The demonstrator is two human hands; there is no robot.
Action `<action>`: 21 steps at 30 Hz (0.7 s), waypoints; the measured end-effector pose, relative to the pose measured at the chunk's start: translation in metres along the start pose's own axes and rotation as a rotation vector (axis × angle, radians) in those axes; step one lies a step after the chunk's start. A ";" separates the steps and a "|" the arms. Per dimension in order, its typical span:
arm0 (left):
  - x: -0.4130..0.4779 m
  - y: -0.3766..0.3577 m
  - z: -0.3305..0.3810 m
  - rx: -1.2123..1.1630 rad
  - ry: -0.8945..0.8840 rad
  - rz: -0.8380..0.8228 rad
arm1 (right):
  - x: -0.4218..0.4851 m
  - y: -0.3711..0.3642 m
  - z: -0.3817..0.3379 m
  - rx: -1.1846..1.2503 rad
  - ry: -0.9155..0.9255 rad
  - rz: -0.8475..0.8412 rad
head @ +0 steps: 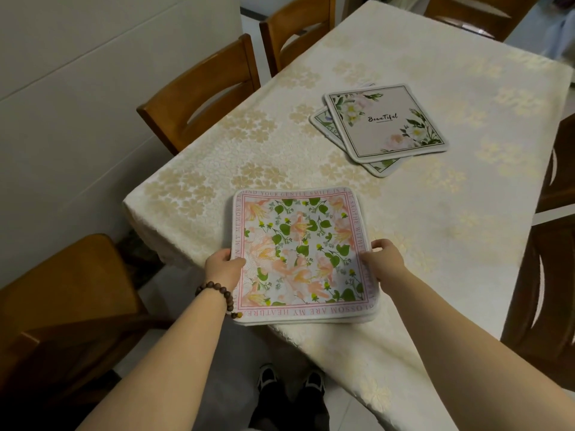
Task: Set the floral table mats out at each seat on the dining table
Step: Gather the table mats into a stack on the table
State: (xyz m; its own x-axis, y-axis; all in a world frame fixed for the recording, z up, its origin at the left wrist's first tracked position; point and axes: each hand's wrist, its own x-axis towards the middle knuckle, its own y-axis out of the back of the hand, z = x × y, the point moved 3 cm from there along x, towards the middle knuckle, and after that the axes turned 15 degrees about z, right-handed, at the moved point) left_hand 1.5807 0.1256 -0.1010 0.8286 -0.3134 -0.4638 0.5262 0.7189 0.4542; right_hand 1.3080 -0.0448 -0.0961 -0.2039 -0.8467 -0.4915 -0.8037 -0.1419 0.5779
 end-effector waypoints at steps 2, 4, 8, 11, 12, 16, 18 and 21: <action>0.001 0.002 0.004 -0.022 -0.007 -0.008 | -0.002 -0.001 -0.002 0.022 0.015 0.030; 0.001 0.003 0.009 -0.025 -0.030 -0.016 | -0.004 0.000 -0.006 0.041 0.038 0.070; 0.004 0.002 0.025 -0.025 -0.052 -0.041 | -0.005 0.009 -0.020 0.082 0.073 0.136; 0.006 -0.007 0.041 -0.044 -0.060 -0.079 | 0.000 0.023 -0.030 0.125 0.070 0.167; 0.006 -0.011 0.047 -0.051 -0.062 -0.088 | 0.002 0.028 -0.033 0.140 0.071 0.179; 0.001 -0.038 0.072 -0.088 -0.068 -0.104 | 0.020 0.053 -0.044 0.166 0.085 0.233; -0.001 -0.057 0.085 -0.126 -0.047 -0.113 | 0.037 0.066 -0.053 0.178 0.085 0.244; 0.000 -0.091 0.108 -0.147 -0.034 -0.110 | 0.071 0.084 -0.073 0.188 0.097 0.249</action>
State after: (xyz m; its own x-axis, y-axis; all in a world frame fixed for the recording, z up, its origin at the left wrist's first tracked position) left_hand 1.5536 -0.0069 -0.0600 0.7748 -0.4142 -0.4777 0.5826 0.7611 0.2850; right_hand 1.2667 -0.1537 -0.0349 -0.3604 -0.8898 -0.2799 -0.8267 0.1657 0.5377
